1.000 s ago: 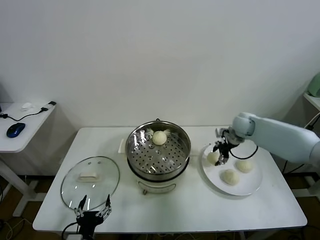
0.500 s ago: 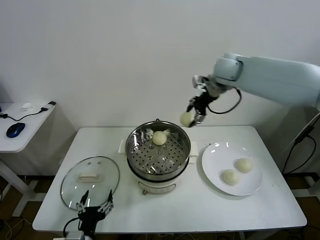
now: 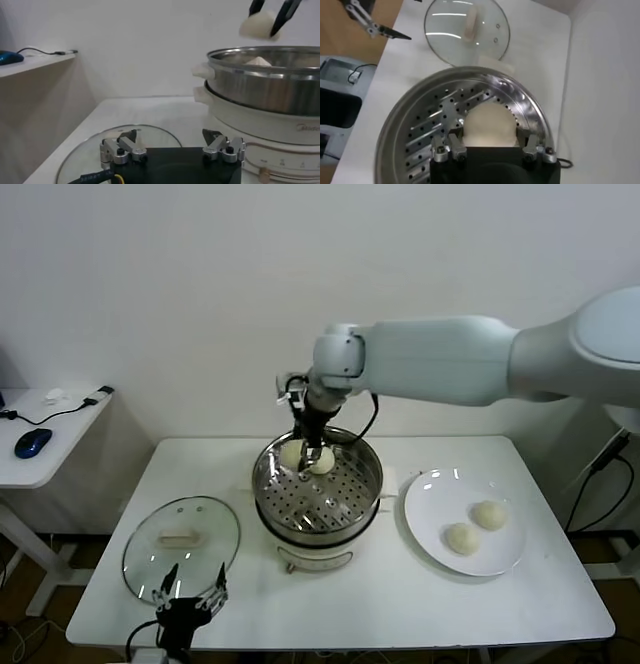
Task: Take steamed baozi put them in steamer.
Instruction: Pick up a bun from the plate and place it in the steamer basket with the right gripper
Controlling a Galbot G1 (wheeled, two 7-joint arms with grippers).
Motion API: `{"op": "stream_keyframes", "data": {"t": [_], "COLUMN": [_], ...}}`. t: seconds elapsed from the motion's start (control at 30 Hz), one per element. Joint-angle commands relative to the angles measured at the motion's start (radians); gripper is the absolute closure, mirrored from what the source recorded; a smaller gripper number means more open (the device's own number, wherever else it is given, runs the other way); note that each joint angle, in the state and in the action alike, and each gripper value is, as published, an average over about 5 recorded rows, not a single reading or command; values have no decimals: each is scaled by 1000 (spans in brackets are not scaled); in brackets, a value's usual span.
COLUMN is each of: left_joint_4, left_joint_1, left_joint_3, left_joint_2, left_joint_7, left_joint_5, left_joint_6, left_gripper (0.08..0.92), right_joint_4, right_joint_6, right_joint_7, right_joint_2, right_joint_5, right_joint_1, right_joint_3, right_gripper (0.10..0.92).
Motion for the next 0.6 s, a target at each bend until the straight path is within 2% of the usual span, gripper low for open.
{"op": "stream_keyframes", "data": {"t": [0.03, 0.37, 0.5, 0.6], "left_joint_4": [-1, 3, 3, 0], "left_joint_1": [0, -9, -8, -6], "left_joint_3": [4, 7, 5, 4], "left_joint_2": [0, 0, 0, 0], "left_joint_7": [0, 1, 1, 1], "left_joint_5": [3, 2, 2, 1], "left_joint_6": [0, 4, 4, 5], "left_gripper": [177, 177, 177, 177], "right_joint_4": [-62, -92, -74, -47], "right_joint_6": [-67, -78, -70, -25], "right_joint_7": [112, 126, 117, 57], "right_joint_2": [86, 89, 62, 17], "right_joint_5": [-22, -31, -31, -34], "right_joint_1": [-153, -187, -167, -96], "right_joint_3": [12, 45, 74, 67], "right_gripper": [330, 327, 265, 215]}}
